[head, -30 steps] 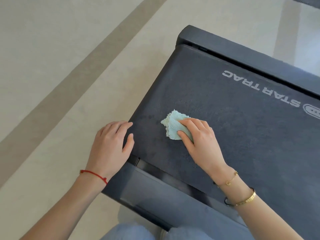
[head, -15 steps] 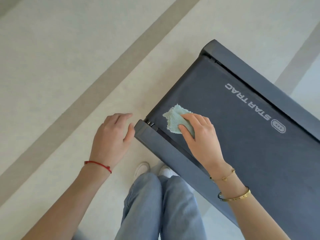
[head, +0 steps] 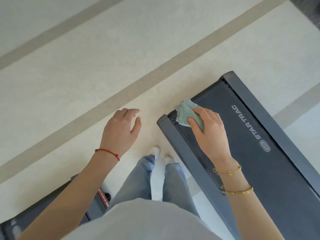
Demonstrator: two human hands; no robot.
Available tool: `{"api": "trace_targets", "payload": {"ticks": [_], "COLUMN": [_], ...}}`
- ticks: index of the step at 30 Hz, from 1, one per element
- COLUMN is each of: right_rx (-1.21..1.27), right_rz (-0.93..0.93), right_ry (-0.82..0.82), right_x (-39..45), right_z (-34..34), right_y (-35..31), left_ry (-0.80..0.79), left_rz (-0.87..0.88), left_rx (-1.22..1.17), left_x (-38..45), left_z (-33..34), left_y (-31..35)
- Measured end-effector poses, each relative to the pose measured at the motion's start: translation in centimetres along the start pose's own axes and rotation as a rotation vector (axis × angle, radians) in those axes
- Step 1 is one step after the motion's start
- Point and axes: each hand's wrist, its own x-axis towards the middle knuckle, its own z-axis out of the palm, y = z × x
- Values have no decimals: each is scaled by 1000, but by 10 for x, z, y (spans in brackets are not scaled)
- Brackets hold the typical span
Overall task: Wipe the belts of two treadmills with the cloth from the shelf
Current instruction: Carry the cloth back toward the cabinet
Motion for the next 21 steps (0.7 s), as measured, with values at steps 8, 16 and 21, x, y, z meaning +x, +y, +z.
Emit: {"api": "trace_targets", "payload": {"ticks": [8, 16, 21], "right_rx": [16, 37, 38], "right_rz": [-198, -397, -512], "right_ry": [-65, -150, -250], "right_x": [-17, -24, -11], "right_z": [-32, -32, -12], "right_y": [-30, -58, -92], "left_ry": [208, 331, 411], "left_rz": [-212, -430, -556], "left_rx": [-53, -84, -121], "left_x": [-75, -148, -176], "left_z": [-48, -62, -74], "left_y": [18, 21, 5]}}
